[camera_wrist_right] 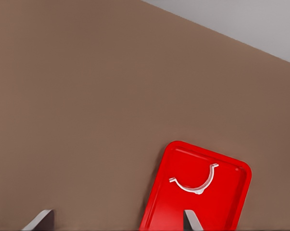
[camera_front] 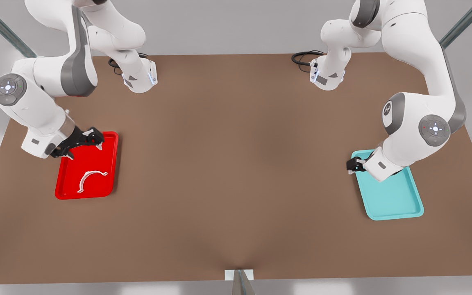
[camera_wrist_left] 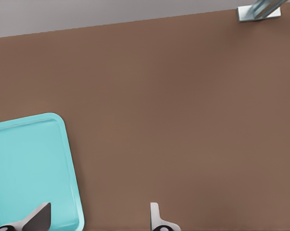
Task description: Take the drainage pipe clamp from the left arm, pass it to the right arm, and place it in the plate on the right side
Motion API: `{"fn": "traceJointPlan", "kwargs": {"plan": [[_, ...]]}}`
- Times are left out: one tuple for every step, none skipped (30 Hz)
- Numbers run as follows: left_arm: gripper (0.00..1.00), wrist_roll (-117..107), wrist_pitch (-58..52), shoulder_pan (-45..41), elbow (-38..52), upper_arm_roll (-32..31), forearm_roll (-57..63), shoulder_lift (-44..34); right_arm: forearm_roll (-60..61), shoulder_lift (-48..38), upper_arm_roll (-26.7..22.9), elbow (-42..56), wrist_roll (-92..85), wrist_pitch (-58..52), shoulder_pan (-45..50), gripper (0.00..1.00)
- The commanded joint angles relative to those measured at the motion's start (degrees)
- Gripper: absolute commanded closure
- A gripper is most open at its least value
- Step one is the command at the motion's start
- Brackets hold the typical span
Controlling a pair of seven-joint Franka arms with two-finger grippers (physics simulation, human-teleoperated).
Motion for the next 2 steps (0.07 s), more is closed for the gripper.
{"fn": "traceJointPlan", "kwargs": {"plan": [[0.0,3.05,-0.31,-0.07,0.03,-0.01,0.03,-0.07,0.8,0.66,-0.18,0.02,8.8,-1.59,-4.71,0.0],[0.0,3.05,-0.31,-0.51,0.03,-0.01,0.11,-0.07,0.8,0.66,-0.09,0.2,8.98,-1.59,-4.1,0.0]]}}
